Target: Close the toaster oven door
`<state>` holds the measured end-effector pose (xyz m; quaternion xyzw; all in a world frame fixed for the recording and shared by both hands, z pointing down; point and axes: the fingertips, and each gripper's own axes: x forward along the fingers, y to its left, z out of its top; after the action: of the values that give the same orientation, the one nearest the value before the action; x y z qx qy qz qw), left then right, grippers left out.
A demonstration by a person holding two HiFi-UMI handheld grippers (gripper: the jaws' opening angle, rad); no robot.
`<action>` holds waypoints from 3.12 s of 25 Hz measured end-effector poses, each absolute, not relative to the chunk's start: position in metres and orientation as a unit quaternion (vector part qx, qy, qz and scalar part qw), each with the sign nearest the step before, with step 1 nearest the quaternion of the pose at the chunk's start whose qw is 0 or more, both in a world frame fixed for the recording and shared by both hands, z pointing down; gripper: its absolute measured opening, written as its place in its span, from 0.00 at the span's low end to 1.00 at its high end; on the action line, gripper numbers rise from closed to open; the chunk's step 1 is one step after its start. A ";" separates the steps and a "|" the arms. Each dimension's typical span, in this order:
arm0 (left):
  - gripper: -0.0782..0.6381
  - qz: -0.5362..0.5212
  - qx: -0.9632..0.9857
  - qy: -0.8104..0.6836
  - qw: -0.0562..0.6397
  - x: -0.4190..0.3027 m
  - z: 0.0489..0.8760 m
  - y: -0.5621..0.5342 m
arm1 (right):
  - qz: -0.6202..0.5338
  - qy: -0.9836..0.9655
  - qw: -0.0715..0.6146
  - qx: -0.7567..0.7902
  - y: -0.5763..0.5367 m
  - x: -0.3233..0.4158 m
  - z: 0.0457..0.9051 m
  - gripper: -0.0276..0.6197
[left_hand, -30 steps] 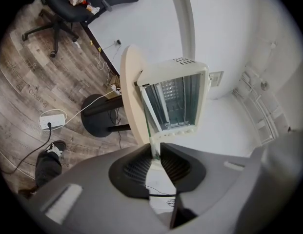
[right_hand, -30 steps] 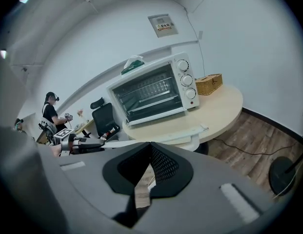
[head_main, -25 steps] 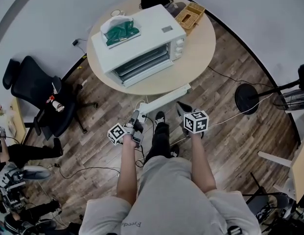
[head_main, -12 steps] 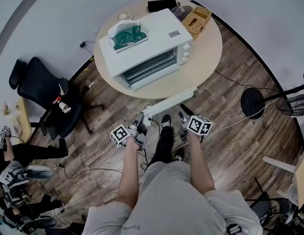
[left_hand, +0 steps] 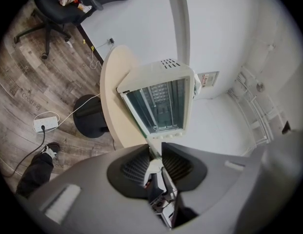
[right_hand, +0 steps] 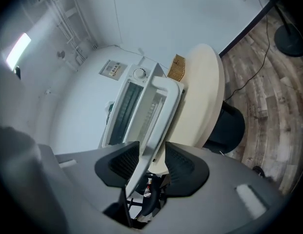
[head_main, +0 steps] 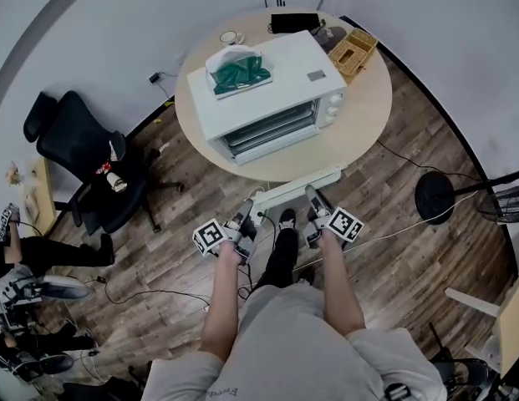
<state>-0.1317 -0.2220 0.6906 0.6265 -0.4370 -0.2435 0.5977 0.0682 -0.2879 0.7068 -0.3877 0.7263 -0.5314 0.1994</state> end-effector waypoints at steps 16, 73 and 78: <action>0.31 -0.246 0.659 -0.438 0.560 -0.136 0.659 -0.229 | -0.563 0.700 0.252 -0.359 -0.304 0.055 0.690 0.25; 0.19 -0.043 0.756 -0.571 0.317 -0.163 0.604 -0.208 | -0.595 0.628 0.370 -0.338 -0.417 0.006 0.589 0.21; 0.19 -0.047 0.752 -0.576 0.318 -0.170 0.605 -0.209 | -0.593 0.628 0.371 -0.342 -0.426 0.002 0.584 0.20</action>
<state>-0.1705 -0.2095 0.6047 0.7516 -0.5761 -0.0475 0.3178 0.0021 -0.4263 0.5839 -0.3415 0.6282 -0.5927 0.3707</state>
